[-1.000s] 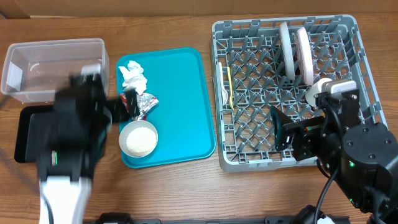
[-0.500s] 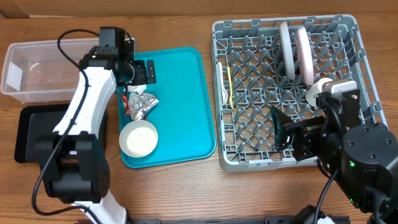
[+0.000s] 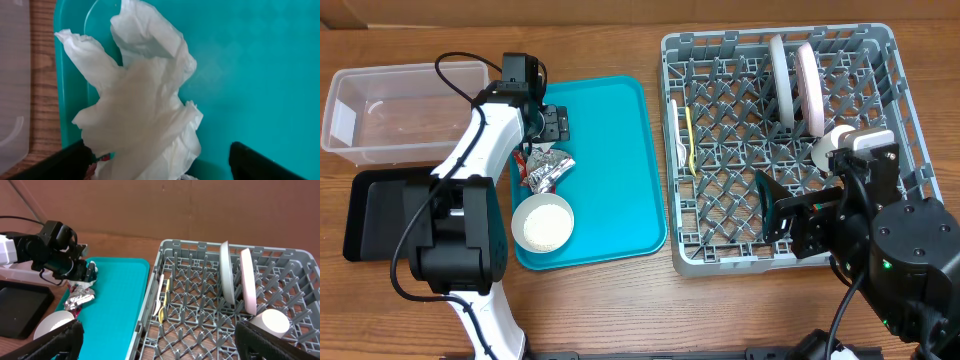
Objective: Sort waste into correct bins and load items into the dishwasher rack
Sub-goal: 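Reach the left gripper to the white tissue on the teal tray and grasp it, then carry the tissue into the clear plastic bin and open the left gripper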
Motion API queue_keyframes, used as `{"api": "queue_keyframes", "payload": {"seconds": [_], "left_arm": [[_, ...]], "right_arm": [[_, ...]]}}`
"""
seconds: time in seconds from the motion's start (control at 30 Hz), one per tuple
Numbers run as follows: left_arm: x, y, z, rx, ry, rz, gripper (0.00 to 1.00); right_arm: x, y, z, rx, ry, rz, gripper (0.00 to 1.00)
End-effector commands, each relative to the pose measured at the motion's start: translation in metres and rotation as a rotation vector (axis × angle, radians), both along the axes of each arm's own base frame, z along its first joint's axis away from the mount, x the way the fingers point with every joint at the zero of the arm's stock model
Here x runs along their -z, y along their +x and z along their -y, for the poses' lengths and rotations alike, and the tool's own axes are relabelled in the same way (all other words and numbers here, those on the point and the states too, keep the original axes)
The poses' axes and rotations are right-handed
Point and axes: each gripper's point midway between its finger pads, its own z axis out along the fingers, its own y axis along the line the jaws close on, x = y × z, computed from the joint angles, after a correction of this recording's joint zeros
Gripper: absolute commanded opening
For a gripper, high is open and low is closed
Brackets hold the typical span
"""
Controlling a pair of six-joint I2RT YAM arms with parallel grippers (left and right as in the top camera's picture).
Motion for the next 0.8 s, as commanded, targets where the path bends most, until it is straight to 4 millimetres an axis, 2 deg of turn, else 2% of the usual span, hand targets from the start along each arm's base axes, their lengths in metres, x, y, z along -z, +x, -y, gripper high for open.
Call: {"api": "queue_keyframes", "payload": {"seconds": [0.0,0.03,0.07,0.13,0.17,0.3,0.43,0.53,0.63,0.67,0.7,0.77], "left_arm": [[0.001,0.01,-0.002,-0.014,0.019,0.022,0.78],[0.003,0.01,-0.002,-0.013,0.02,0.018,0.79],[0.005,0.01,-0.001,-0.012,0.017,0.016,0.7],[0.008,0.009,0.003,-0.004,-0.002,0.005,0.36],[0.008,0.008,0.005,0.004,-0.013,0.003,0.27],[0.009,0.001,0.014,0.063,-0.048,-0.028,0.04],[-0.011,0.0,0.012,0.08,-0.029,-0.046,0.04],[-0.049,0.007,0.012,0.078,-0.028,-0.028,0.04],[-0.1,0.013,0.011,0.078,-0.026,0.011,0.04],[-0.124,0.016,0.009,0.073,-0.014,0.041,0.04],[-0.142,0.019,0.005,0.063,0.008,0.069,0.04],[-0.163,0.02,-0.01,0.027,0.08,0.095,0.04]], "right_arm": [[-0.006,-0.001,0.003,0.01,0.009,0.018,1.0],[-0.006,-0.001,0.003,0.01,0.009,0.018,1.0],[-0.006,-0.001,0.003,0.01,0.009,0.019,1.0],[-0.006,-0.001,0.003,0.01,0.009,0.019,1.0],[-0.006,-0.001,0.003,0.01,0.009,0.019,1.0],[-0.006,-0.001,0.003,0.01,0.009,0.019,1.0],[-0.006,-0.001,0.003,0.01,0.009,0.018,1.0],[-0.006,-0.001,0.003,0.01,0.009,0.019,1.0],[-0.006,-0.001,0.003,0.01,0.009,0.019,1.0],[-0.006,-0.001,0.003,0.01,0.009,0.018,1.0],[-0.006,-0.001,0.003,0.01,0.009,0.018,1.0],[-0.006,-0.001,0.003,0.01,0.009,0.019,1.0]]}}
